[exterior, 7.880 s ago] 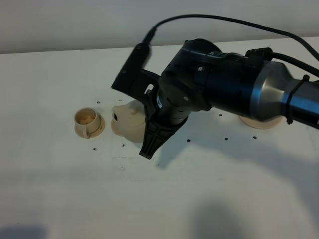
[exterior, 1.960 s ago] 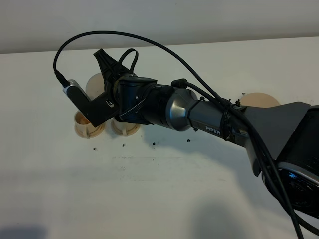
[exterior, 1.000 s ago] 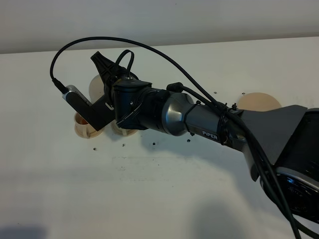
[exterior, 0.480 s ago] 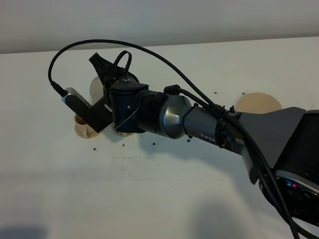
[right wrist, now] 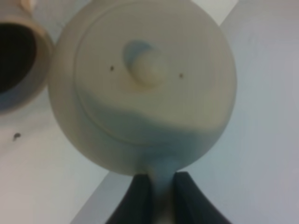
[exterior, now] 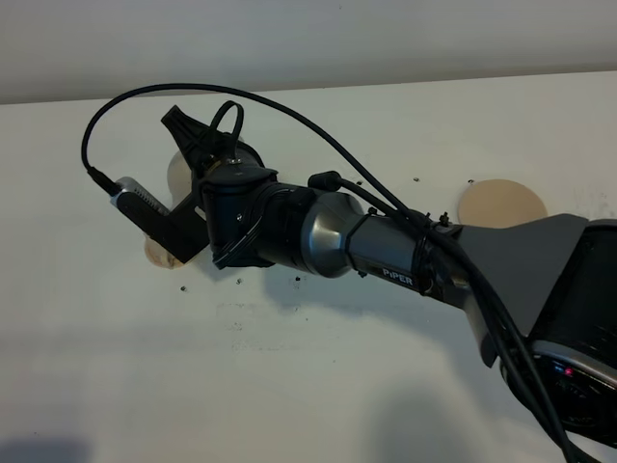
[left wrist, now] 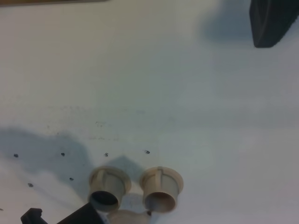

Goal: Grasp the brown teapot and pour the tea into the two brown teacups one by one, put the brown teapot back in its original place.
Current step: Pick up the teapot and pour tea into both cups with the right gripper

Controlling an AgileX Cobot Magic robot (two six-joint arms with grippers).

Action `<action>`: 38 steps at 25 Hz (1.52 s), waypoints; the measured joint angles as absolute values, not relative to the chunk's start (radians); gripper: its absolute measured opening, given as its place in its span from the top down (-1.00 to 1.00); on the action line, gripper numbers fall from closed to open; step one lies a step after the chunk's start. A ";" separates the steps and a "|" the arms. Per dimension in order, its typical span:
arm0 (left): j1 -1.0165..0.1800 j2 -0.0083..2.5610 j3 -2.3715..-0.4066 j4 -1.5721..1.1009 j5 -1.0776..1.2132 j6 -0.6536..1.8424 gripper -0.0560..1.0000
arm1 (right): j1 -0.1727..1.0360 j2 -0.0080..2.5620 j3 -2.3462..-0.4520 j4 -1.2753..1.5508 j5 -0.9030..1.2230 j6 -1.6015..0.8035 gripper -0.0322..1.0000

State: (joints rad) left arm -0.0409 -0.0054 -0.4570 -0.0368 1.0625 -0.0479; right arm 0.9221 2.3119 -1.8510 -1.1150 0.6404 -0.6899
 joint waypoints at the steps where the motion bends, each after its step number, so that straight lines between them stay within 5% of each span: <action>1: -0.041 -0.005 -0.457 -0.037 1.063 -0.048 0.26 | 0.922 2.312 -1.851 -1.117 0.641 -0.690 0.75; 38: -0.041 -0.005 -0.457 -0.037 1.063 -0.048 0.26 | 0.954 2.311 -1.851 -1.243 0.697 -0.628 0.75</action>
State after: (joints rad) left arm -0.0409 -0.0054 -0.4570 -0.0368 1.0625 -0.0479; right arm 0.9537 2.3108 -1.8510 -1.2434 0.6974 -0.6281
